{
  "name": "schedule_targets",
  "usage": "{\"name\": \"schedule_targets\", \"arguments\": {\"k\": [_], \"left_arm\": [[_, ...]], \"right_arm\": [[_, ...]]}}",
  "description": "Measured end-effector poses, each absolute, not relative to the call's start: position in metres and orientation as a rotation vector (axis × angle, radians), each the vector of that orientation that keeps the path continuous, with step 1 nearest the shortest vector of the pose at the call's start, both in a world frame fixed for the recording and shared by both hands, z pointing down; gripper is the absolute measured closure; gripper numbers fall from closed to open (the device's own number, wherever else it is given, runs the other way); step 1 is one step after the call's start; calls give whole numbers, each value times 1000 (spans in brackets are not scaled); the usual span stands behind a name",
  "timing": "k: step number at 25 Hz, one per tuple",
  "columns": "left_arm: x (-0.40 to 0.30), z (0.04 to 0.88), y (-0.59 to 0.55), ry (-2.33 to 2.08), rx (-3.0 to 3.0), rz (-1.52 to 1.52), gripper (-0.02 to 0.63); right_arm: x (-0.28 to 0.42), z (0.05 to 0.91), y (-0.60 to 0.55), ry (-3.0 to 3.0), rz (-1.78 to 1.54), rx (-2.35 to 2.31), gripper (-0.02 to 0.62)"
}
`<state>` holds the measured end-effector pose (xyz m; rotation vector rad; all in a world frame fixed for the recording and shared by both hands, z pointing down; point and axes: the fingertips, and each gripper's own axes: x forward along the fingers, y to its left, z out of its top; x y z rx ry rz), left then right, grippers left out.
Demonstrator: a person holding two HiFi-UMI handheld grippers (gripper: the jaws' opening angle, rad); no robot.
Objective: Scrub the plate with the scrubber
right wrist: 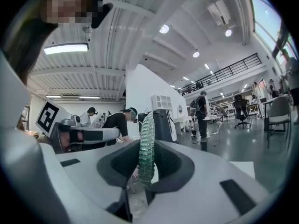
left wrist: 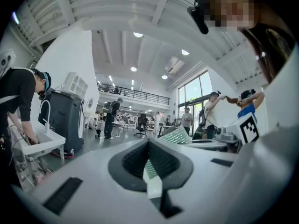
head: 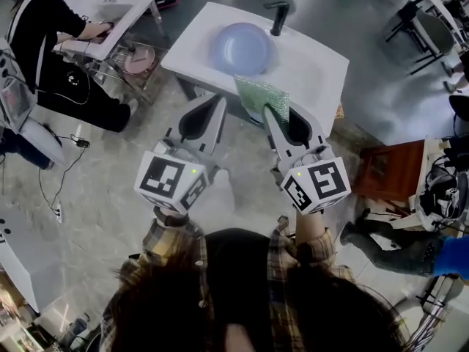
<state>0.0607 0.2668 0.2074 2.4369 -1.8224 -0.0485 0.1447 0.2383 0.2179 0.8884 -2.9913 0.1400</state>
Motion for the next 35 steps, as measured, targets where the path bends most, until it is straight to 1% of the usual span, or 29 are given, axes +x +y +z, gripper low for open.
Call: {"name": "schedule_targets", "arguments": {"k": [4, 9, 20, 35], "left_arm": [[25, 209, 236, -1815, 2443, -57, 591], [2, 217, 210, -1744, 2469, -46, 591], [-20, 228, 151, -1701, 2466, -86, 591], [-44, 223, -9, -1740, 2439, -54, 592]], "right_arm": [[110, 222, 211, -2981, 149, 907, 499], [85, 232, 187, -2932, 169, 948, 499], [80, 243, 124, -2871, 202, 1034, 499], [56, 244, -34, -2879, 247, 979, 499]]}}
